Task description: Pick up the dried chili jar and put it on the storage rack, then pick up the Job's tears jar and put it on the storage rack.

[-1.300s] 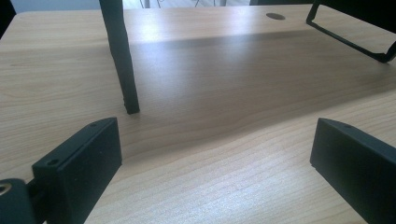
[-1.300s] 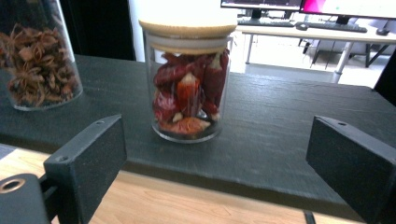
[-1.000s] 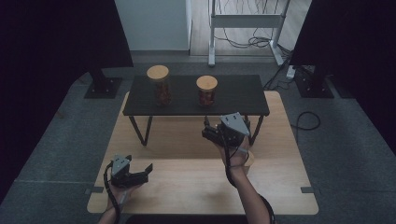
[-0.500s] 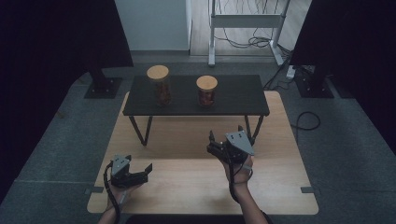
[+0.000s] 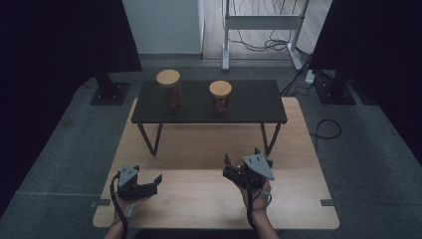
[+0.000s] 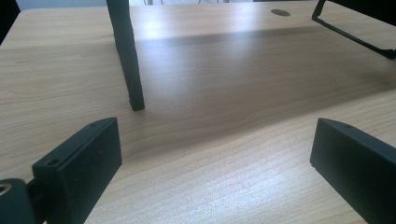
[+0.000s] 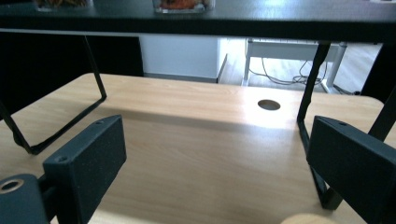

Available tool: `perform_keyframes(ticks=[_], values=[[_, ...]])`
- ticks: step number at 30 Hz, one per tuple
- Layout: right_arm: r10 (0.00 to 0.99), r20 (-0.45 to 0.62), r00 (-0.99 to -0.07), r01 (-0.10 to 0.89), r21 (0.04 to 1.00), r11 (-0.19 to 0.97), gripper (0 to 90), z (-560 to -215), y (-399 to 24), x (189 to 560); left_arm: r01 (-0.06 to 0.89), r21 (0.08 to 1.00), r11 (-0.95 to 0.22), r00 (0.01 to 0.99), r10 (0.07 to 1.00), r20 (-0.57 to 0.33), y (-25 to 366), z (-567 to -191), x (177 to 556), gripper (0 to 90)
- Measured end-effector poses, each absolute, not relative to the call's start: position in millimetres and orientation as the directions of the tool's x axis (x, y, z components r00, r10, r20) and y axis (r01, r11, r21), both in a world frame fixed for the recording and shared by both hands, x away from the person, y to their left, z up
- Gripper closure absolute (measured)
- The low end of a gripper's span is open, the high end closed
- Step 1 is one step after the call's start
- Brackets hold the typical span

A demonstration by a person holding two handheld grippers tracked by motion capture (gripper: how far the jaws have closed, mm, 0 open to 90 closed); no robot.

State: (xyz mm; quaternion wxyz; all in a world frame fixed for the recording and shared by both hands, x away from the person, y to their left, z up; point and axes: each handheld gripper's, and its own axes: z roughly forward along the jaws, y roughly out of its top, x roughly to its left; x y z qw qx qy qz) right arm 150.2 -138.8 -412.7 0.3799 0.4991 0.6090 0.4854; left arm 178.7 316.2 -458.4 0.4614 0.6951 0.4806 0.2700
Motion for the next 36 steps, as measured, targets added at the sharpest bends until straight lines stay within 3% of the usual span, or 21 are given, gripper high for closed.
perform_keyframes(ticks=[16,36], values=[[0.976,0.02,-0.218,0.297,0.954,0.047,3.9,-424.6,-139.3,150.8,0.421,0.9,-0.118,0.392,0.918,-0.063,316.1,-458.8,179.1,1.7],[0.975,-0.017,-0.22,0.279,0.957,0.079,2.5,-420.4,-144.7,130.0,0.423,0.899,-0.118,0.401,0.913,-0.069,316.2,-459.8,181.8,1.8]])
